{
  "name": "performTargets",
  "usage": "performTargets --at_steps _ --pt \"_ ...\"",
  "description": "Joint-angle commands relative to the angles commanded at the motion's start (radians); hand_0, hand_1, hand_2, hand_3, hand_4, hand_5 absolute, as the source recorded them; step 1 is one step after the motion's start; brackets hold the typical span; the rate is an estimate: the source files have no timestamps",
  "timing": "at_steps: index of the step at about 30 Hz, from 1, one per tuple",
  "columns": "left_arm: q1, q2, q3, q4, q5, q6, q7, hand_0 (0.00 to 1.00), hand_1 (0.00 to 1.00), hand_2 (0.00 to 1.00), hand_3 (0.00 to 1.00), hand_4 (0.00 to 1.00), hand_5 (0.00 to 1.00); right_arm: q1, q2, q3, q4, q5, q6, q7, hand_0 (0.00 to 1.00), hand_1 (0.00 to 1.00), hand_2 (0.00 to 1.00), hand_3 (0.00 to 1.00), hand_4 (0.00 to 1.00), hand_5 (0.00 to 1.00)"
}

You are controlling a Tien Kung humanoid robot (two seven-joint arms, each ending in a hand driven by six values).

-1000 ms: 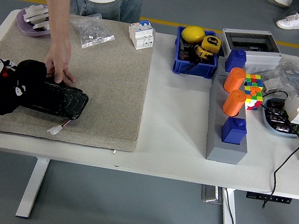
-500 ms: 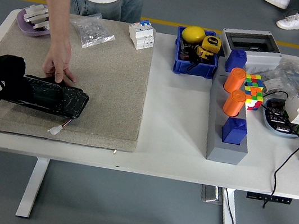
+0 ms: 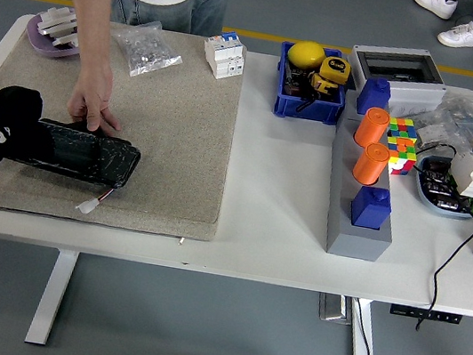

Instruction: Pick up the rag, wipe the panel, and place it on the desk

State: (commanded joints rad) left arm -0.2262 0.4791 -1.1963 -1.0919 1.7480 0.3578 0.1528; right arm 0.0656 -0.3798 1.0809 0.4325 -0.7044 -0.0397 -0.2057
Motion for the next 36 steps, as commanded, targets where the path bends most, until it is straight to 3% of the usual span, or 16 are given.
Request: performTargets --at_steps 12,28,36 --pt "0.006 -0.024 0.056 -0.086 0.019 -0.018 0.045 0.254 0.306 0.541 0.509 0.257 0.002 -0.002 -0.002 -0.004 -0.004 0.006 0.004 -0.001 0.804 0.694 0.708 0.684 0.998 0.738" --pt "-0.015 -0.039 0.207 -0.250 0.074 -0.081 0.157 0.256 0.311 0.547 0.516 0.282 0.002 -0.002 -0.004 -0.005 -0.003 0.006 0.007 -0.002 0.804 0.695 0.708 0.684 0.998 0.739" --pt "-0.039 -0.054 0.283 -0.282 0.095 -0.100 0.198 0.255 0.313 0.550 0.513 0.274 0.002 -0.001 -0.005 -0.006 -0.003 0.005 0.009 -0.002 0.802 0.694 0.707 0.684 0.998 0.737"
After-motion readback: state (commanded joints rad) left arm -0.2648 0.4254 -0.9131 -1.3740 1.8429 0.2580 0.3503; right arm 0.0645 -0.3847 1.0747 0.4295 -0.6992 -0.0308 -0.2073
